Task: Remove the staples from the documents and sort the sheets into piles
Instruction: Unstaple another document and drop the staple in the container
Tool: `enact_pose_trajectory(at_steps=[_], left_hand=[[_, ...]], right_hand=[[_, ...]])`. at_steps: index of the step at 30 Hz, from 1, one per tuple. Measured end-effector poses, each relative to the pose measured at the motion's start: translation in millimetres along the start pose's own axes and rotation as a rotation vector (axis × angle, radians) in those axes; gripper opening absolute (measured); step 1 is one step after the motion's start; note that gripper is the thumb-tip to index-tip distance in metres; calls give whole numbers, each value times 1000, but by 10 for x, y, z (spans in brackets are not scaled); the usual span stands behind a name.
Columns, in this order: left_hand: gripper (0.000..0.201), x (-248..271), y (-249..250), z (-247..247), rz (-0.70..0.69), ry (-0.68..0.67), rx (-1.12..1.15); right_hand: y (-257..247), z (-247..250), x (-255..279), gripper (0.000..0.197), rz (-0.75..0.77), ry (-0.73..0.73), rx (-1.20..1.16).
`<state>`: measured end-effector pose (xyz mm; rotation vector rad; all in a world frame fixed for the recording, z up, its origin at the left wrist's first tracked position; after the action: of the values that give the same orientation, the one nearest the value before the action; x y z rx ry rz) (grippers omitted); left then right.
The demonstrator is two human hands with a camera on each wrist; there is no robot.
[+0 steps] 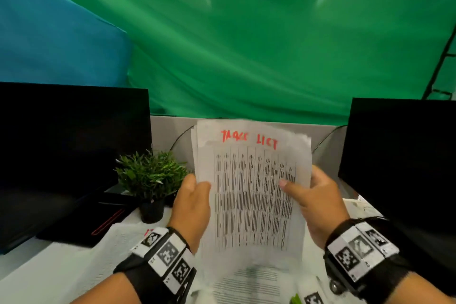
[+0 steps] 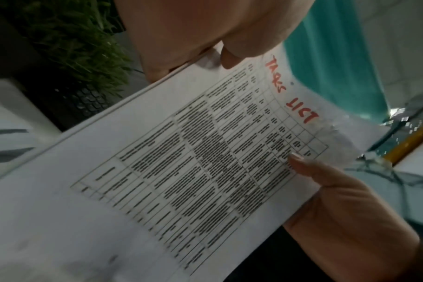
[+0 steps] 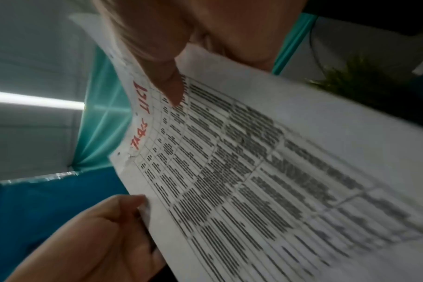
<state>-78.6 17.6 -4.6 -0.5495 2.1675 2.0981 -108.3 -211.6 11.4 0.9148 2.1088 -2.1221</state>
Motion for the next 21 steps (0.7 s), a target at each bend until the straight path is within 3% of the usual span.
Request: enact_pose_trajectory(at_steps=[6, 17, 21], left_hand=[[20, 24, -5, -68, -40, -12, -4], [21, 9, -88, -59, -58, 45, 49], [22, 62, -163, -72, -20, -41, 15]], right_hand=[[100, -18, -20, 28, -76, 14, -2], [125, 46, -3, 24, -82, 11, -51], [177, 77, 62, 26, -116, -31, -36]])
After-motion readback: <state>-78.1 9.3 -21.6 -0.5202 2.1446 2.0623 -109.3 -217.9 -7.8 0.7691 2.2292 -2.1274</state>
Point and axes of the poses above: each hand's wrist, its own x-axis away from the middle knuckle, its own z-axis out of the back of the hand, y = z × x, the point moved 3 cm from there along -x, towards the middle knuckle, and after that the axes turned 5 degrees about y, right-handed, at the moved point
